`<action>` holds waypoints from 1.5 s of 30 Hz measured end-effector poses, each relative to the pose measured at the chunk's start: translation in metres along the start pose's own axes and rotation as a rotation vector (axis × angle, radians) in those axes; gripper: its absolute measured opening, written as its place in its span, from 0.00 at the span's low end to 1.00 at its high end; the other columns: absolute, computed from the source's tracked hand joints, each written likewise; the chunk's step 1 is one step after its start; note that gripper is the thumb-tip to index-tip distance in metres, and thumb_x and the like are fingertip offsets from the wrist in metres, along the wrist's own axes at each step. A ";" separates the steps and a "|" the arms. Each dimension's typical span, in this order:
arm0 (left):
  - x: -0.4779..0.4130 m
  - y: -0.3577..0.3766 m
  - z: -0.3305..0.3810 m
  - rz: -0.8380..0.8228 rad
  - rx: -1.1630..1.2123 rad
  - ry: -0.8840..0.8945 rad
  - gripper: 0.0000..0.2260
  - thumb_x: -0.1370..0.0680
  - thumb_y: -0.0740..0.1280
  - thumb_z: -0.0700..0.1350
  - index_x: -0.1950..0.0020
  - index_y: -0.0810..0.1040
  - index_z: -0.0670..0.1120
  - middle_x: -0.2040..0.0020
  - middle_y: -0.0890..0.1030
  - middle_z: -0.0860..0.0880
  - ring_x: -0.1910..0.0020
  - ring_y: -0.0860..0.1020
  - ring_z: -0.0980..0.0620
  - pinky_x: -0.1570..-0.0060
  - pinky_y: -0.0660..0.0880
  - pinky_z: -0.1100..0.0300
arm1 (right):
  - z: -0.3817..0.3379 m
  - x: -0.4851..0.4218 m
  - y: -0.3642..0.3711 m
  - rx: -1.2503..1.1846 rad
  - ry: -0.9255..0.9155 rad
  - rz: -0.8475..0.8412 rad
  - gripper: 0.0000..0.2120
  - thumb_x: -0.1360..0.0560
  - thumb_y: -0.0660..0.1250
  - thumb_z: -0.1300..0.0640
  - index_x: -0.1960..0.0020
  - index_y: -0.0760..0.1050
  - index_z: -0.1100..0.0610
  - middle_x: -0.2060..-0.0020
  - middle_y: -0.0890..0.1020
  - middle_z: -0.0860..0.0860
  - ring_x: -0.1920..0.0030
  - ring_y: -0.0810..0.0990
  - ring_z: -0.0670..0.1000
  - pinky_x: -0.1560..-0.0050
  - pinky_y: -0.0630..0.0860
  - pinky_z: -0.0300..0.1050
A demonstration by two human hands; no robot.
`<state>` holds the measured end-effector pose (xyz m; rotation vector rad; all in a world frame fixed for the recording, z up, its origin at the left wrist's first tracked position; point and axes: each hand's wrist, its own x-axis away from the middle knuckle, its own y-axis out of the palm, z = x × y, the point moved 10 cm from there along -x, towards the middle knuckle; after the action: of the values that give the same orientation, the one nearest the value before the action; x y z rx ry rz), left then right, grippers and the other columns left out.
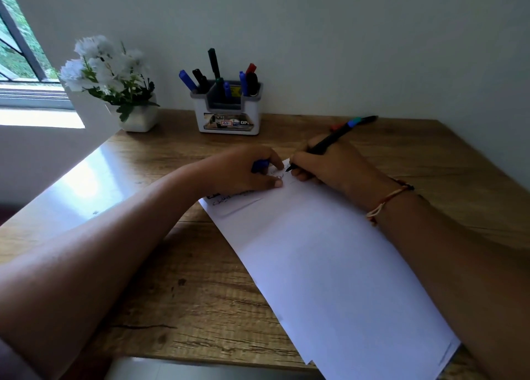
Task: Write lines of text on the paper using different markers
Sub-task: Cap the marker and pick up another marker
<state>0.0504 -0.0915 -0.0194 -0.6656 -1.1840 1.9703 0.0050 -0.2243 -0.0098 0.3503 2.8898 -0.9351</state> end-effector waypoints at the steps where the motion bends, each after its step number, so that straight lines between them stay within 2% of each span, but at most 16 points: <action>1: 0.000 0.000 0.000 -0.001 -0.002 0.001 0.17 0.24 0.70 0.56 0.36 0.77 0.57 0.44 0.79 0.56 0.48 0.77 0.57 0.48 0.75 0.61 | 0.000 0.000 0.000 0.016 -0.006 0.003 0.09 0.24 0.69 0.56 0.55 0.82 0.61 0.66 0.86 0.49 0.66 0.84 0.43 0.70 0.74 0.30; 4: -0.001 0.001 -0.001 -0.004 -0.008 0.005 0.17 0.24 0.70 0.57 0.36 0.77 0.57 0.44 0.79 0.54 0.48 0.77 0.55 0.47 0.77 0.58 | 0.000 0.000 -0.002 0.018 -0.010 0.033 0.08 0.24 0.70 0.56 0.56 0.82 0.61 0.68 0.85 0.48 0.68 0.83 0.42 0.69 0.74 0.30; 9: -0.002 0.002 -0.002 -0.008 -0.008 -0.003 0.17 0.24 0.71 0.57 0.36 0.77 0.57 0.44 0.80 0.53 0.48 0.78 0.54 0.45 0.78 0.54 | -0.003 0.001 0.000 0.062 -0.039 0.027 0.07 0.25 0.69 0.55 0.60 0.82 0.56 0.68 0.85 0.46 0.67 0.84 0.41 0.67 0.75 0.30; 17: -0.001 0.002 -0.001 -0.018 -0.024 -0.011 0.18 0.24 0.70 0.58 0.36 0.76 0.57 0.44 0.80 0.52 0.48 0.78 0.52 0.44 0.77 0.49 | -0.002 -0.001 -0.001 0.059 -0.038 0.037 0.07 0.26 0.69 0.55 0.60 0.82 0.56 0.70 0.85 0.44 0.67 0.83 0.41 0.68 0.75 0.31; 21: 0.001 0.001 0.000 -0.019 -0.019 -0.010 0.17 0.24 0.70 0.57 0.36 0.77 0.56 0.44 0.80 0.51 0.48 0.78 0.51 0.45 0.77 0.49 | -0.003 -0.001 0.000 0.073 -0.043 0.025 0.07 0.26 0.69 0.56 0.60 0.82 0.56 0.70 0.85 0.45 0.67 0.84 0.42 0.65 0.78 0.34; 28: 0.002 0.001 0.002 -0.021 -0.017 -0.010 0.17 0.24 0.70 0.56 0.36 0.77 0.55 0.45 0.80 0.50 0.49 0.78 0.51 0.45 0.77 0.49 | -0.001 -0.002 -0.002 0.060 -0.028 0.037 0.07 0.27 0.68 0.56 0.61 0.81 0.56 0.71 0.84 0.44 0.68 0.83 0.41 0.69 0.74 0.31; 32: 0.001 0.001 0.001 -0.021 -0.010 -0.018 0.17 0.24 0.70 0.57 0.36 0.77 0.56 0.46 0.80 0.51 0.50 0.78 0.51 0.47 0.77 0.52 | 0.004 -0.003 -0.006 0.049 -0.013 0.062 0.08 0.27 0.69 0.55 0.59 0.82 0.59 0.69 0.85 0.46 0.67 0.83 0.43 0.65 0.76 0.37; 34: 0.001 0.001 0.000 -0.023 -0.005 -0.023 0.17 0.24 0.70 0.57 0.37 0.77 0.57 0.47 0.80 0.52 0.50 0.78 0.52 0.47 0.77 0.51 | 0.003 -0.003 -0.006 0.064 -0.017 0.062 0.08 0.27 0.69 0.54 0.60 0.82 0.59 0.69 0.85 0.46 0.66 0.84 0.43 0.64 0.77 0.38; 37: 0.001 0.002 0.000 -0.027 -0.005 -0.027 0.17 0.25 0.70 0.58 0.37 0.77 0.57 0.46 0.80 0.52 0.49 0.78 0.52 0.45 0.77 0.49 | 0.002 -0.003 -0.004 0.093 -0.022 0.044 0.07 0.27 0.69 0.54 0.59 0.82 0.58 0.69 0.85 0.45 0.68 0.83 0.42 0.68 0.75 0.34; 41: 0.001 0.002 -0.001 -0.028 0.001 -0.034 0.17 0.25 0.70 0.58 0.37 0.77 0.57 0.44 0.80 0.51 0.48 0.78 0.51 0.44 0.77 0.47 | 0.000 -0.002 -0.004 0.098 -0.024 0.037 0.08 0.27 0.69 0.55 0.59 0.82 0.59 0.72 0.84 0.45 0.70 0.81 0.40 0.67 0.74 0.36; 45: 0.002 0.001 -0.001 -0.028 0.003 -0.037 0.18 0.25 0.70 0.59 0.37 0.77 0.58 0.45 0.80 0.51 0.48 0.78 0.51 0.44 0.77 0.46 | 0.001 -0.002 -0.006 0.084 -0.018 0.057 0.08 0.26 0.69 0.55 0.58 0.82 0.60 0.70 0.84 0.46 0.68 0.82 0.42 0.65 0.75 0.37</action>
<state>0.0495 -0.0902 -0.0212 -0.6108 -1.2060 1.9682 0.0056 -0.2300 -0.0070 0.4261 2.8145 -1.0471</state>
